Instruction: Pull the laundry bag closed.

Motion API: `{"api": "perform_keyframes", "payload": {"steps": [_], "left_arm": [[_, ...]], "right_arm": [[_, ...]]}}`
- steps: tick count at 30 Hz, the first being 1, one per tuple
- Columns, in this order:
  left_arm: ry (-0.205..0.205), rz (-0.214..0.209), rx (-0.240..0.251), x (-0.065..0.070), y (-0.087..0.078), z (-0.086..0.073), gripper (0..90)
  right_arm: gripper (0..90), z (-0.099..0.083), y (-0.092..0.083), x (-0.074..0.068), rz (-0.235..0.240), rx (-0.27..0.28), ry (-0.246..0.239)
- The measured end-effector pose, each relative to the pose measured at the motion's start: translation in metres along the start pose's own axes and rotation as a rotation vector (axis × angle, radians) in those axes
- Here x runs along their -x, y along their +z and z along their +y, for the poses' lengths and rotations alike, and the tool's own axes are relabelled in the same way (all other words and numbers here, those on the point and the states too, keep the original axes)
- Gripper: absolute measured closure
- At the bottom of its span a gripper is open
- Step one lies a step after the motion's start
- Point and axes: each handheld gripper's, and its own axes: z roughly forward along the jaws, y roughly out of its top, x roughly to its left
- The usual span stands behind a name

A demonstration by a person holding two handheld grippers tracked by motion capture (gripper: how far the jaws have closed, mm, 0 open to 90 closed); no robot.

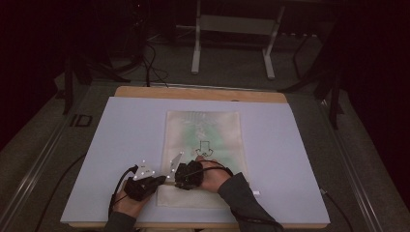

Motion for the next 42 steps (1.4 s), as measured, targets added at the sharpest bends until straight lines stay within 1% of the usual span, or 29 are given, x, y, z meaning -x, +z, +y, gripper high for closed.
{"api": "perform_keyframes", "payload": {"steps": [11,20,42], "left_arm": [[-0.001,-0.002,0.001,0.000,0.000,0.000,89.5],[-0.001,-0.002,0.001,0.000,0.000,0.000,89.5],[-0.001,0.000,0.000,0.000,0.000,0.000,89.6]], "right_arm": [[82.2,-0.002,-0.003,0.000,0.003,-0.022,-0.003],[82.2,-0.003,-0.004,0.001,0.007,-0.029,-0.007],[82.2,-0.007,-0.011,0.003,0.013,-0.075,-0.015]]}}
